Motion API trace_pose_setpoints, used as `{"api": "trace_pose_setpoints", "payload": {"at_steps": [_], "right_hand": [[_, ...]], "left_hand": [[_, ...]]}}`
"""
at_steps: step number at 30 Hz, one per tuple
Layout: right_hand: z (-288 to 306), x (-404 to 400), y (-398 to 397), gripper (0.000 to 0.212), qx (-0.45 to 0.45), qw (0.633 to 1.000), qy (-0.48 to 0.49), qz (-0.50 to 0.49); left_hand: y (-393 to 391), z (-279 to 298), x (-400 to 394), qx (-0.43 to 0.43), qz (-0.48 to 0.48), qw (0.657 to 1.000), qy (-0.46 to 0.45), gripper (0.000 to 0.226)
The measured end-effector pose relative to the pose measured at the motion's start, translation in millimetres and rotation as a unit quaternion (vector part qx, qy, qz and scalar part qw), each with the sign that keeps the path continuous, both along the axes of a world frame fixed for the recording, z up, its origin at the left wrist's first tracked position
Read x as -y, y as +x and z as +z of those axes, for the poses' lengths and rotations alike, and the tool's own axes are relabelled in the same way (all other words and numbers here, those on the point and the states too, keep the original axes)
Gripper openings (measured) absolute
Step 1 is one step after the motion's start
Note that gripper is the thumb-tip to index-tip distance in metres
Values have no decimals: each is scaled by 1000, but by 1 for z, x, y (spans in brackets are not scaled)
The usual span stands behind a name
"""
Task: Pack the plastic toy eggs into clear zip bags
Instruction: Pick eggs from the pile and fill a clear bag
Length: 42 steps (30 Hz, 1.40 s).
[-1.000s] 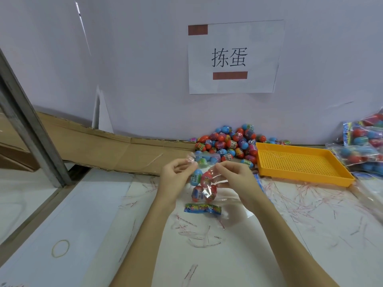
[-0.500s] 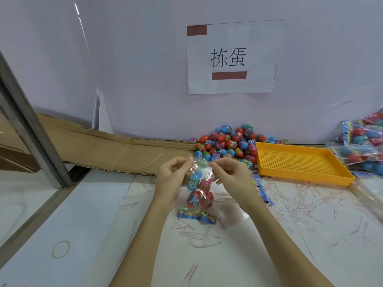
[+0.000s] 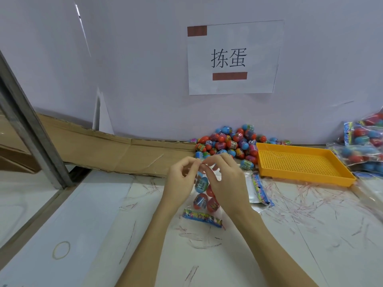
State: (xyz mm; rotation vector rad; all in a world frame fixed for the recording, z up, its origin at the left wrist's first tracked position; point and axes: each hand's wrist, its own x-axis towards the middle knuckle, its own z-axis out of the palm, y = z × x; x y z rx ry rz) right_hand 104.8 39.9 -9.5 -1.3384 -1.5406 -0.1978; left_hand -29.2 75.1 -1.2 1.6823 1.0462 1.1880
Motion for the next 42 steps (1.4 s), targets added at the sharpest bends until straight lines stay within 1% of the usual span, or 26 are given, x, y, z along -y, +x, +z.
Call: {"api": "trace_pose_setpoints", "payload": {"at_steps": [5, 8, 12, 14, 16, 19, 20, 22, 25, 29, 31, 33, 36, 39, 42], "right_hand": [[1, 2, 5, 9, -11, 1000, 14, 12], [1, 2, 9, 6, -3, 1000, 5, 10], [0, 0, 11, 2, 13, 999, -21, 24], [-1, -1, 9, 3, -24, 998, -50, 28], [-1, -2, 9, 8, -85, 992, -82, 42], [-1, -1, 10, 9, -135, 984, -90, 78], [-1, 0, 10, 9, -133, 983, -90, 89], [0, 1, 11, 12, -101, 987, -86, 94], [1, 1, 12, 6, -42, 995, -56, 70], [1, 1, 14, 5, 4, 998, -35, 42], [2, 1, 14, 4, -7, 998, -44, 39], [4, 2, 16, 7, -42, 997, -60, 39], [5, 3, 20, 9, -72, 992, -80, 63], [6, 5, 18, 7, -52, 990, -95, 95], [6, 4, 18, 6, 4, 994, -84, 63]], "left_hand": [[-3, 2, 0, -73, -22, 994, 78, 13], [-3, -1, 2, -137, 4, 984, 118, 11], [-2, -2, 3, -157, 22, 973, 166, 11], [-2, -2, 2, -159, 30, 968, 194, 10], [-3, -3, 2, -159, 31, 964, 213, 10], [-2, -6, 1, -158, 22, 963, 219, 12], [-2, -7, 2, -157, 19, 964, 216, 12], [-2, -7, 1, -155, 18, 966, 207, 12], [-3, -7, 1, -158, 25, 965, 207, 11], [-3, -6, 2, -172, 25, 962, 212, 10], [-3, -6, 1, -180, 22, 960, 213, 11], [-3, -5, 1, -183, 19, 959, 214, 13], [-3, -6, 1, -176, 18, 962, 208, 15], [-4, -7, 0, -170, 16, 964, 204, 14], [-5, -8, -1, -184, 15, 959, 214, 14]]}}
